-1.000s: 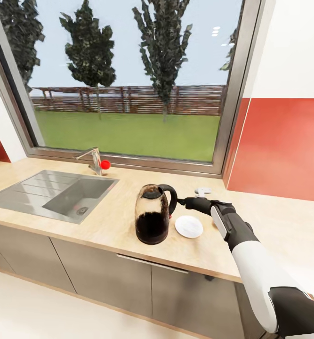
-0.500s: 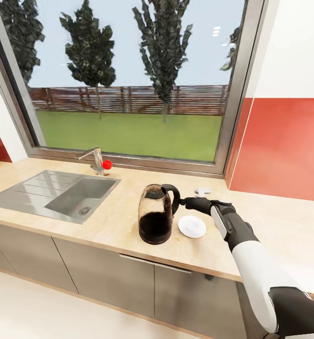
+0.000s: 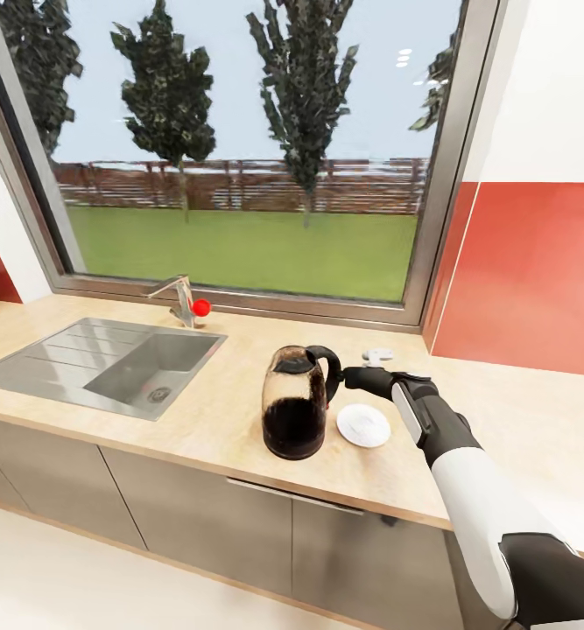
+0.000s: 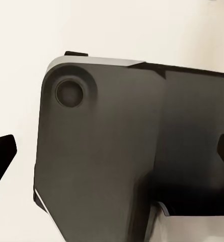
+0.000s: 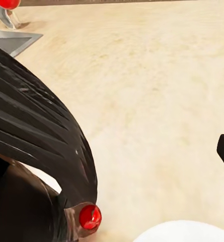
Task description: Set up a coffee station on the kitchen countertop: keep the coffee maker on the countertop, move the bottle of coffee from the kitchen shelf to the counter next to the coffee maker, place a paper coffee filter on top of the coffee maker, put the saucer next to the coffee maker with the coffee cup on the saucer, and place the electric kettle next to the coffee maker.
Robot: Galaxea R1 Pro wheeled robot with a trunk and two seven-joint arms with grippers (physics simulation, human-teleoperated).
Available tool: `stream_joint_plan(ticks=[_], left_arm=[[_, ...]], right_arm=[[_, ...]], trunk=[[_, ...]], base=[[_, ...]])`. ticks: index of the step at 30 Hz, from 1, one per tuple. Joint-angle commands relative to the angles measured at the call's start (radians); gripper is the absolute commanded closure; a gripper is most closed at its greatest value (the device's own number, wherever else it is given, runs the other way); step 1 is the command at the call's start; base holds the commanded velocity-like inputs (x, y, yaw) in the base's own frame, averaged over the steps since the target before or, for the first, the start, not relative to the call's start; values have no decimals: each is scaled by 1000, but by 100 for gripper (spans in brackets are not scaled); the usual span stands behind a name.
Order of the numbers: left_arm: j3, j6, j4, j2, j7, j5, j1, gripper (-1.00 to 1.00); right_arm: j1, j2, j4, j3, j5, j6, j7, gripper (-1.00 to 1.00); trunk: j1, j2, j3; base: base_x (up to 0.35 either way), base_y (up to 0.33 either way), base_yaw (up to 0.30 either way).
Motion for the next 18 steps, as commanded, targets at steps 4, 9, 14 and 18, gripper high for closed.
stream_joint_plan(ticks=[4,9,14,18], left_arm=[[6,-2,-1,0,-1,3,0,-100],[7,-2,-1,0,-1,3,0,-100],[6,-2,-1,0,-1,3,0,-100],[6,-2,-1,0,-1,3,0,-100]], right_arm=[[-1,0,-1,-1,-8,7,-1,-100],[-1,0,-1,0,-8,7,0,-100],[-1,0,-1,-1,-8,7,0,-100],[-1,0,-1,-1,-8,7,0,-100]], trunk=[[0,-1,-1],[0,-1,-1],[0,-1,-1],[0,-1,-1]], base=[[0,0,0],[0,1,0],[0,41,0],[0,8,0]])
